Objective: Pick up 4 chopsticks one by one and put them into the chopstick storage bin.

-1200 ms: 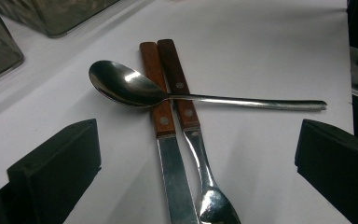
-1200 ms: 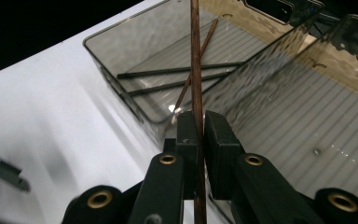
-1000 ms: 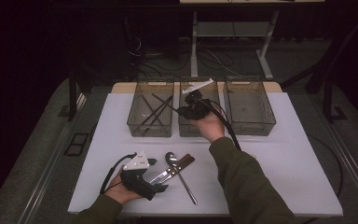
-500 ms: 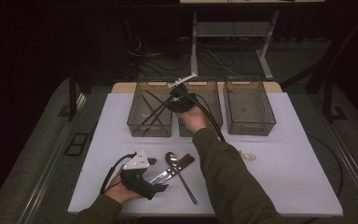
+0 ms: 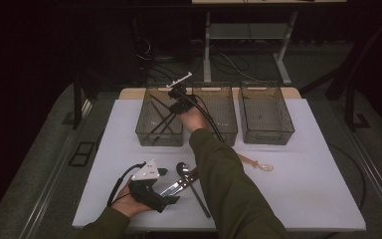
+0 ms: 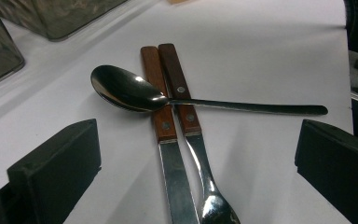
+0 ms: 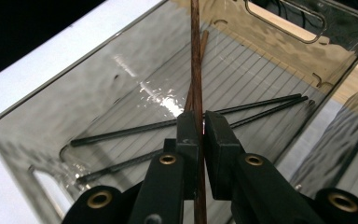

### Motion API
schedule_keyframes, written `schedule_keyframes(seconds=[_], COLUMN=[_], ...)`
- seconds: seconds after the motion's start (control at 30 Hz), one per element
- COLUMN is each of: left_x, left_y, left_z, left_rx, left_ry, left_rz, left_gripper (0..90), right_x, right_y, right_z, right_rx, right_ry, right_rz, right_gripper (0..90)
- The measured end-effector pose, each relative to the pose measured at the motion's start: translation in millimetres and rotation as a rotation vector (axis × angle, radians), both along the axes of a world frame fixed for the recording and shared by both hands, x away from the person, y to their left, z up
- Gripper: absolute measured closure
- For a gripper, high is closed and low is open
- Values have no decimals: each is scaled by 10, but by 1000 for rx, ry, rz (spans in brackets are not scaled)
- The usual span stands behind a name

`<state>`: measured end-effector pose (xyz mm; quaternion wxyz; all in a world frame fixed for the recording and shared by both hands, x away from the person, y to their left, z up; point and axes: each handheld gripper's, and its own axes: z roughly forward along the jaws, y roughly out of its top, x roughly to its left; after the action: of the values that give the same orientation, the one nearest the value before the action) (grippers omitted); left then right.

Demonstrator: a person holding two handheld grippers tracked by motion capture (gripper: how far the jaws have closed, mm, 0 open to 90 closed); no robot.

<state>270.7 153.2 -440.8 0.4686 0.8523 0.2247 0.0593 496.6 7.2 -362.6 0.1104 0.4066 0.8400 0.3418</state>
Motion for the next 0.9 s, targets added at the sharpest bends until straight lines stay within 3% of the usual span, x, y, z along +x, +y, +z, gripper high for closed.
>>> schedule_keyframes(seconds=[0.37,0.5,0.7,0.9], left_x=[-2,3,0,-2], left_y=[-5,-3,-4,-3], left_z=[14,16,16,18], left_rx=[-4,-4,-4,-3], left_ry=[-4,-6,-5,-7], left_rz=[-8,-9,-9,-7], left_gripper=[0,0,0,0], right_x=[63,45,18,-11], right_y=[260,318,294,218], right_z=[-93,-87,-68,-27], right_rx=[-29,-28,-36,-4], right_ry=[26,10,5,9], right_rz=[-12,2,16,26], right_gripper=[838,806,748,679])
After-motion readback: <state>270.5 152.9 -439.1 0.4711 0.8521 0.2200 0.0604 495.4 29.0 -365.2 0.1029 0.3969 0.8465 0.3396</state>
